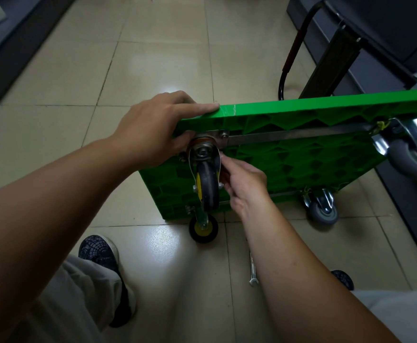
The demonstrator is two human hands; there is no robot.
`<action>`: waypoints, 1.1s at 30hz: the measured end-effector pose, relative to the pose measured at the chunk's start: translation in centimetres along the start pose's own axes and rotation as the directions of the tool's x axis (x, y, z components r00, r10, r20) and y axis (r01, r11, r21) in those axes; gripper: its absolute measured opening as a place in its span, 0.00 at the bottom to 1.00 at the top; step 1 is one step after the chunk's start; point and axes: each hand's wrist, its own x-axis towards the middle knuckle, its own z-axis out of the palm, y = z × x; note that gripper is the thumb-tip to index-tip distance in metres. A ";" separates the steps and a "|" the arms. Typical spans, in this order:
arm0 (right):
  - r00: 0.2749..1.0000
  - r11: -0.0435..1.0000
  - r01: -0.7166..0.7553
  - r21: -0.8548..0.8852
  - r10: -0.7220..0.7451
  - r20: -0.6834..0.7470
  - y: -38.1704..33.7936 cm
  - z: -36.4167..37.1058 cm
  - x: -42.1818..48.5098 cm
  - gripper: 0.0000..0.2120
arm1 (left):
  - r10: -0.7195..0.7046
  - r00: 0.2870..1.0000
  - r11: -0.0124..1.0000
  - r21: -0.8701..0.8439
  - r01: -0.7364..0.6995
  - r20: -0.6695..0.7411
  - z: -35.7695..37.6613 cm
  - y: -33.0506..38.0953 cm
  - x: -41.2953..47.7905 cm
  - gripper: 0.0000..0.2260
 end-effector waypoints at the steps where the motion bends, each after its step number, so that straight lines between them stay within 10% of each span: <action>1: 1.000 1.000 -0.005 -0.001 0.005 -0.003 0.0 0.0 0.0 0.11 | 0.000 1.000 1.000 -0.001 0.000 -0.002 0.0 0.0 0.0 0.29; 17: 0.962 0.986 -0.142 0.093 0.115 0.249 0.3 -1.5 1.0 0.12 | 0.008 1.000 1.000 -0.005 -0.008 -0.008 0.0 0.1 -0.1 0.29; 25: 0.980 0.947 -0.160 -0.279 0.118 -0.161 10.4 -8.3 6.1 0.10 | 0.047 0.999 0.997 0.069 -0.045 -0.025 0.3 -0.1 -0.4 0.28; 33: 0.978 0.257 -0.185 -0.949 -0.045 -0.203 23.4 -18.6 7.4 0.24 | 0.057 0.998 0.987 0.154 -0.051 -0.037 0.9 -0.4 -0.8 0.25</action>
